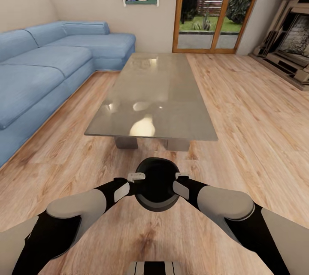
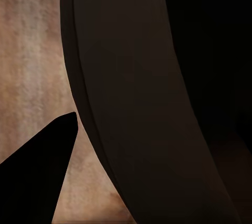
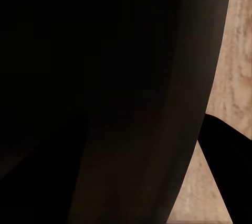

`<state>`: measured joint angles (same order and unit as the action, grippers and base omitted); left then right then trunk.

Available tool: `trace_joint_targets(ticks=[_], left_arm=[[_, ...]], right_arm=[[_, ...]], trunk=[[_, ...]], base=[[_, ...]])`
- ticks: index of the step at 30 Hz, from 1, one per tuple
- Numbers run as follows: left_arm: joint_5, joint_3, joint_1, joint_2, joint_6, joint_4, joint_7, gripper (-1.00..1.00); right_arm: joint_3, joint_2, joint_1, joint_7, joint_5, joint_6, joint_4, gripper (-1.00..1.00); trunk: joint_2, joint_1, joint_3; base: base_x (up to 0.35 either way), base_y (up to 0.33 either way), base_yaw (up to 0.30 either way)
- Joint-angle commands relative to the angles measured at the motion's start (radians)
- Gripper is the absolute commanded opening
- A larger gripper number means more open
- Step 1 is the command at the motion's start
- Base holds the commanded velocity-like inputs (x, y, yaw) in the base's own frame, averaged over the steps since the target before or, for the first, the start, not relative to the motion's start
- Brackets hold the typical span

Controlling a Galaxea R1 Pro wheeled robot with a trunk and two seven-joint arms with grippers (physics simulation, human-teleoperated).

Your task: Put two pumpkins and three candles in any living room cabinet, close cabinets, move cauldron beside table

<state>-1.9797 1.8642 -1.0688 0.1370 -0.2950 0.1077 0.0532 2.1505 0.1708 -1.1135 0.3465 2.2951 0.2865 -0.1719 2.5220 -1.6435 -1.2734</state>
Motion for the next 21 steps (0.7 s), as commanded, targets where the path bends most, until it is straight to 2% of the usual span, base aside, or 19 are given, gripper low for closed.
trace_joint_targets(ticks=[1,16,21], left_arm=[[-0.017,0.021,0.000,0.000,-0.003,0.003,0.006,-1.00],[-0.019,0.020,0.000,0.001,-0.001,0.003,0.006,-1.00],[-0.019,0.020,0.000,0.000,-0.001,0.003,0.006,-1.00]], right_arm=[[0.003,0.003,-0.002,-0.017,-0.018,-0.013,-0.001,-1.00],[0.003,0.003,-0.002,-0.017,-0.017,-0.013,-0.001,-1.00],[0.003,0.003,-0.002,-0.017,-0.017,-0.013,-0.001,-1.00]], trunk=[[0.000,0.000,-0.001],[0.001,-0.001,-0.008],[0.001,-0.001,-0.008]], base=[[0.000,0.000,0.000],[0.002,0.000,0.000],[0.192,0.000,0.000]])
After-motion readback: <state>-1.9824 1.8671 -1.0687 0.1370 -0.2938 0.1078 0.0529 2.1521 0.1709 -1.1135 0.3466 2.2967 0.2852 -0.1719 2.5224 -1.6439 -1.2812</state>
